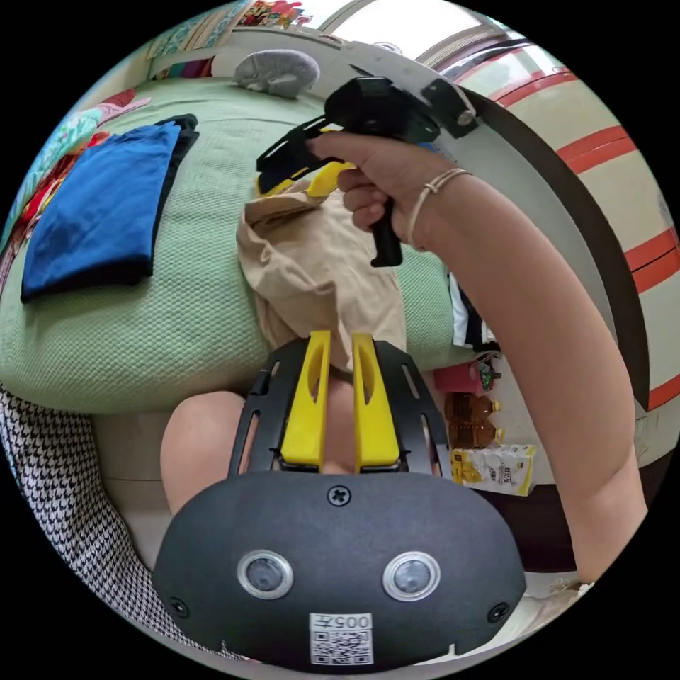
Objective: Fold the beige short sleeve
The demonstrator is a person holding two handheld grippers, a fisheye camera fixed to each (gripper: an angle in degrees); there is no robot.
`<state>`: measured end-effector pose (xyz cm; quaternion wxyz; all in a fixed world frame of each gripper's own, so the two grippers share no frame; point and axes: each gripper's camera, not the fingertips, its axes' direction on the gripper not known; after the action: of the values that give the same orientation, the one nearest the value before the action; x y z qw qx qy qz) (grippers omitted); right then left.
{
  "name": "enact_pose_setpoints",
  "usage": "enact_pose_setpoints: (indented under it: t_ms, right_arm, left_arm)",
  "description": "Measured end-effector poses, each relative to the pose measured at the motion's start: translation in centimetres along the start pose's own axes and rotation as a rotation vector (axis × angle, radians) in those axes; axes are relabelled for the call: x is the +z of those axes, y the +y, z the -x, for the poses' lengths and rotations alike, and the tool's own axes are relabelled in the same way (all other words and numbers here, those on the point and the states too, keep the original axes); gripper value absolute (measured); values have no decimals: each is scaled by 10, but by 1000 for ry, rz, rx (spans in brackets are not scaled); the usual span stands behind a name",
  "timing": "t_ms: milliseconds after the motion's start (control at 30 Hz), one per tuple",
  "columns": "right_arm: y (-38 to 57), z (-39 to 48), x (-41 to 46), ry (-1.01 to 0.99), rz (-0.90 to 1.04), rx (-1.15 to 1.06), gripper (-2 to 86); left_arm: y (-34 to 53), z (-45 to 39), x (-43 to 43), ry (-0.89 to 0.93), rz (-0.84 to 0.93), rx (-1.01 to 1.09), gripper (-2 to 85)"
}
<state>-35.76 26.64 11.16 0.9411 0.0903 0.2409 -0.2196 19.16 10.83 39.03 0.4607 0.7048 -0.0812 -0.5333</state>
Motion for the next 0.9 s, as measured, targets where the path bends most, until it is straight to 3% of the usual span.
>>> enact_pose_setpoints:
  t_ms: [267,433,633,767,900]
  right_arm:
    - [57,-53,-40,-36,-147,-52,122]
    - [109,-74,-11,-71,-82,-78,100]
    - [137,-72,44,-74,-8,-61,84]
    - [124,-76,35,-68,27,-73,90]
    - [91,-78,-3,-89,-137,-82,98]
  left_arm:
    - [-2,39,-28,-79,-49,12,69]
    - [-20,53,-7,-48,34,9,64]
    - [-24,48,-10,-88,1,43,59]
    - [-30,50,-13,-167,-9,91,82]
    - [-34,64,-14,-189,-11,92,96]
